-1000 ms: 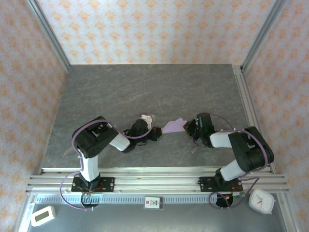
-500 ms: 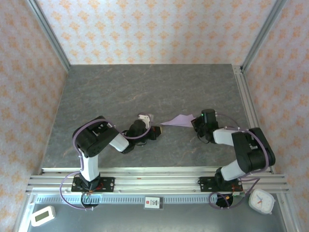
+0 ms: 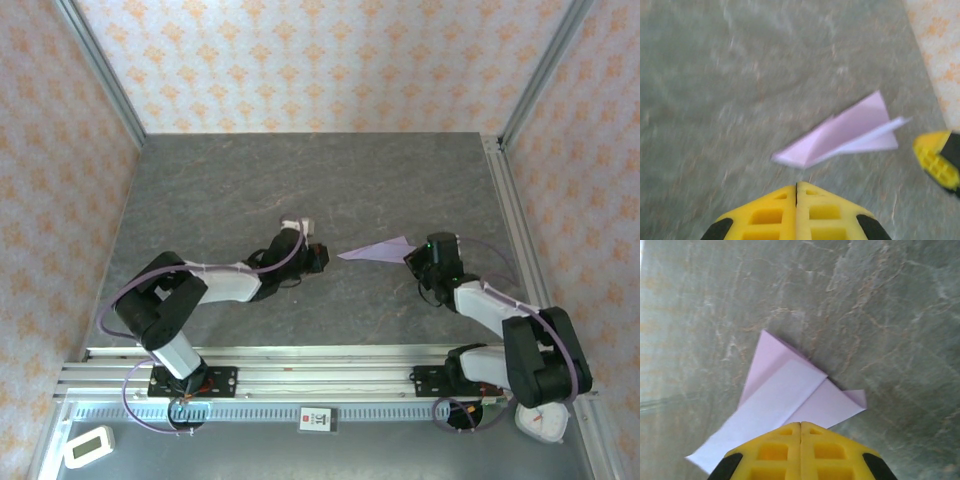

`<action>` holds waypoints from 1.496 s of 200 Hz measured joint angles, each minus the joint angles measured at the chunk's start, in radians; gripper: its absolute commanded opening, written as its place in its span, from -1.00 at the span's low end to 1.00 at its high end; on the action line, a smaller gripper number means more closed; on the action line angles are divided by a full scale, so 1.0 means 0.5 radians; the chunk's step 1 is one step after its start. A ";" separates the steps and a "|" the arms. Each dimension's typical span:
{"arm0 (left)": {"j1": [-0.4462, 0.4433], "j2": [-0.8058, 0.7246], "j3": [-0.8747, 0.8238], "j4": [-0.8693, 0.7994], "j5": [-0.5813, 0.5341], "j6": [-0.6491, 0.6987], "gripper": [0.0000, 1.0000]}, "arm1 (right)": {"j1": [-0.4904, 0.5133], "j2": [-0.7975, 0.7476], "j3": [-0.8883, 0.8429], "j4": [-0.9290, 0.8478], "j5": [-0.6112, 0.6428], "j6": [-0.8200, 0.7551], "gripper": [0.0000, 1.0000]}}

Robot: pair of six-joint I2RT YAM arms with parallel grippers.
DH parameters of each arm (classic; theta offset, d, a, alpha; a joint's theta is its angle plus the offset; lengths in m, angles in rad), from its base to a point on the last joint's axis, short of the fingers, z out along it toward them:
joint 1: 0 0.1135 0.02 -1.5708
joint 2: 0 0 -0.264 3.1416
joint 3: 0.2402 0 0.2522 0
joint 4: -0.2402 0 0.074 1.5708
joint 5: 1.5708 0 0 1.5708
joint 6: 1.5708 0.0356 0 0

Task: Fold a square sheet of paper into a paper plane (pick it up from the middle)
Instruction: Rotate the paper plane at the bottom-center of the table.

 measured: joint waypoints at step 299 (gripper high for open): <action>-0.410 0.620 0.598 -0.348 0.086 0.264 -0.40 | 0.111 0.621 -0.033 0.835 -0.602 -0.184 -0.83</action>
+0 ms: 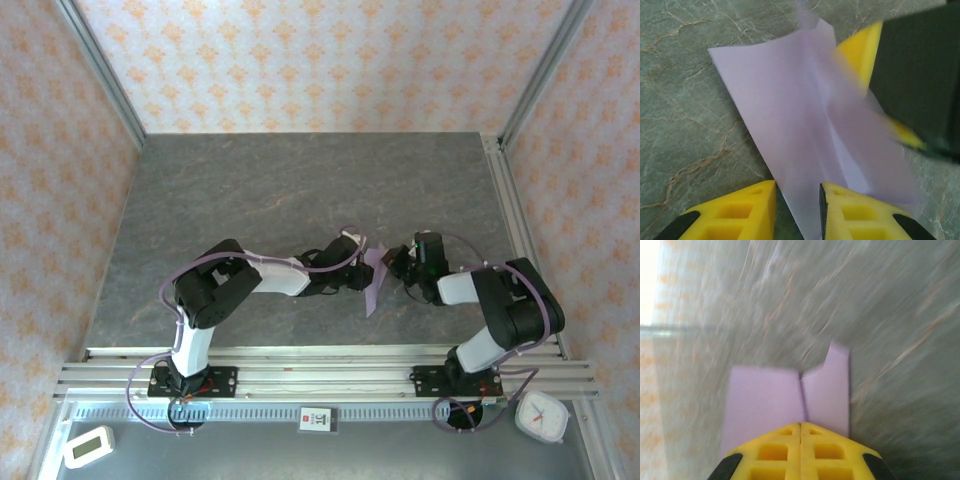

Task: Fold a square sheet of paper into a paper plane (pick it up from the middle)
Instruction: Rotate the paper plane at the bottom-center of the table.

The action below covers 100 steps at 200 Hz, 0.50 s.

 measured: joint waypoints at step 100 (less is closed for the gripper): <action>-0.002 -0.283 -0.378 0.163 -0.258 -0.294 -0.35 | 0.081 -0.714 0.014 -0.582 0.217 -0.081 0.22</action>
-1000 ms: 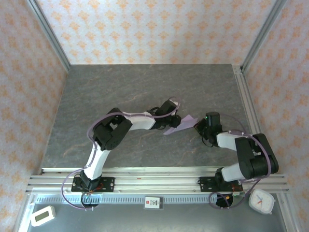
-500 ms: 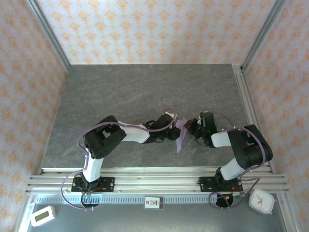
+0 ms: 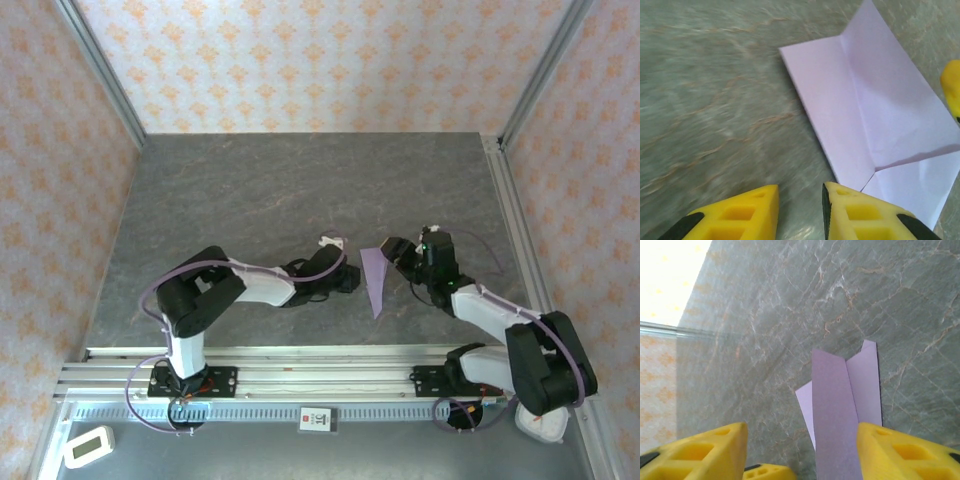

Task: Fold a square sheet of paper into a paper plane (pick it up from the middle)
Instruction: Rotate the paper plane at the bottom-center of the table.

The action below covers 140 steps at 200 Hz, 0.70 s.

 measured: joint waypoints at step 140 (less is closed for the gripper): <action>0.173 -0.256 -0.191 0.151 0.130 -0.228 0.09 | 0.253 0.158 -0.092 -0.062 0.195 0.005 -1.00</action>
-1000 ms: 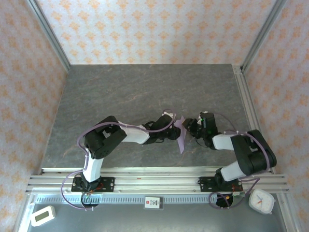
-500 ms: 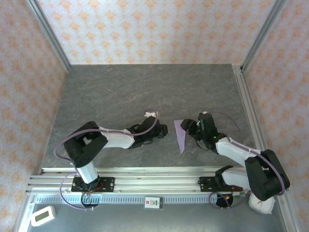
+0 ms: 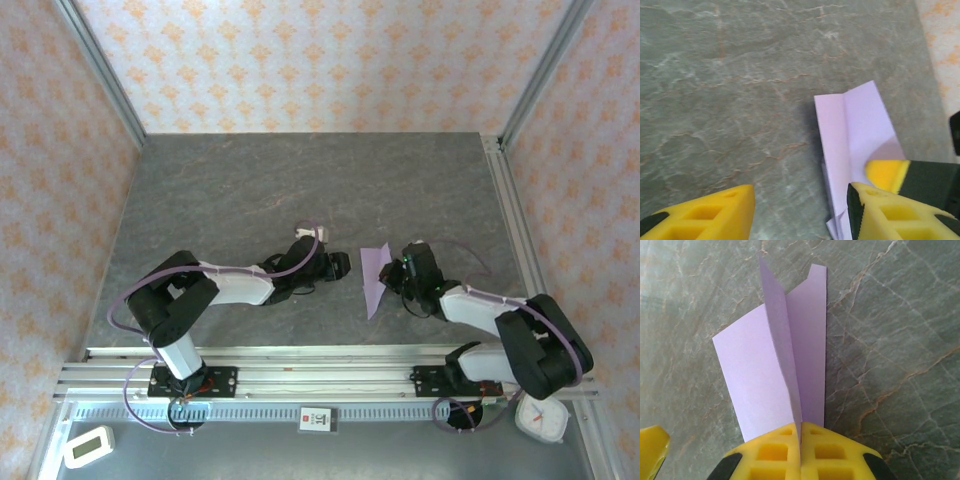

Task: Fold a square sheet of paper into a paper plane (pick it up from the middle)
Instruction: Rotate the paper plane at the bottom-center of the table.

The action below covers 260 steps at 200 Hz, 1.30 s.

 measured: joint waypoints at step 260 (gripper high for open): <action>-0.023 0.193 0.124 0.380 0.194 -0.215 -0.30 | 0.063 -0.253 -0.022 0.209 -0.150 0.241 -1.00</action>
